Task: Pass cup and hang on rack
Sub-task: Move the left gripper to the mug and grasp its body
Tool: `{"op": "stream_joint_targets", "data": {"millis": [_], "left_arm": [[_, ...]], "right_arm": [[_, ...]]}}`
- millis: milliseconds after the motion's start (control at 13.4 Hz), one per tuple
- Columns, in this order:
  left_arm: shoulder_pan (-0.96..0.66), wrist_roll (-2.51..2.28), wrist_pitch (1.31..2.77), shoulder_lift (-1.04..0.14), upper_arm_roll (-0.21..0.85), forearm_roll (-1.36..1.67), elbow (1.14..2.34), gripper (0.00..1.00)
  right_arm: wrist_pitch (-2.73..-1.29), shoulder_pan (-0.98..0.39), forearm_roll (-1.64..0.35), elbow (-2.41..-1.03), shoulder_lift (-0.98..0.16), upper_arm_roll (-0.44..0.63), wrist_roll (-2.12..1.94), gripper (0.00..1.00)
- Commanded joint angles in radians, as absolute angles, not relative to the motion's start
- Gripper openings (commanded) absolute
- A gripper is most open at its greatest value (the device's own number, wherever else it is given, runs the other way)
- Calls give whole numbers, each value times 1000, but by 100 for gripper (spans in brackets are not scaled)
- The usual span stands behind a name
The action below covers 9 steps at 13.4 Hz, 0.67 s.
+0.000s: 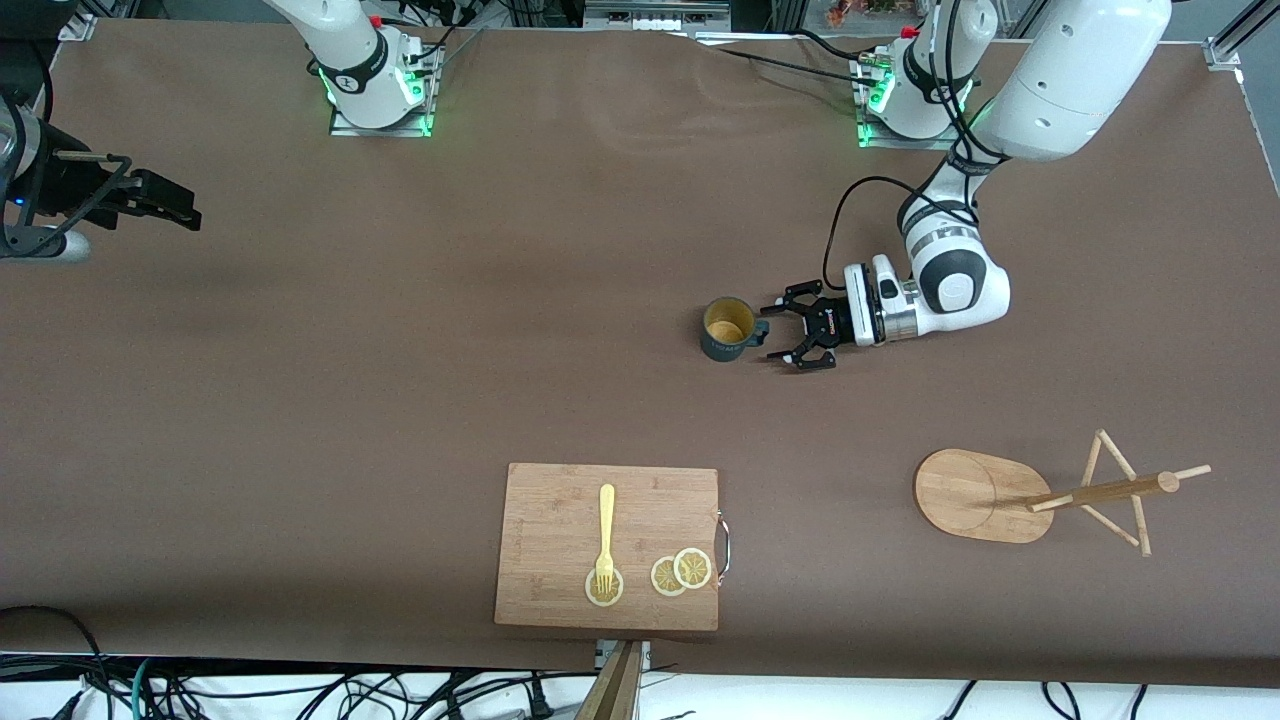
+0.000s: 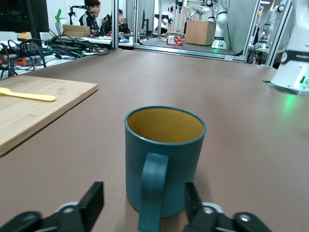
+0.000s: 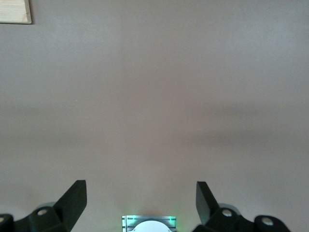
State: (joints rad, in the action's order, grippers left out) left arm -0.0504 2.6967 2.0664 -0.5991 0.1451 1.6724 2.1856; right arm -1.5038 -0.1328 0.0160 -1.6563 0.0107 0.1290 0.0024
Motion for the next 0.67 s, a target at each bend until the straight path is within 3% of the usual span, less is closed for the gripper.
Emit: {"op": "stream_joint_targets", "data": {"millis": [0,150,598], "left_arm": [[-57,2777,2050,-650,146,1718,2134,9],[-54,2777,2013,-684,146,1718,2109,0],[41,2748,1926,-672,144,1698,2111,0]], "right_arm": [[-1519,-110,38,-1666,23,101,-5,100],[-1513,-115,54,-1642,2,98,-3,100],[-1505,-121,43,-1578,-17,106,-9,100]]}}
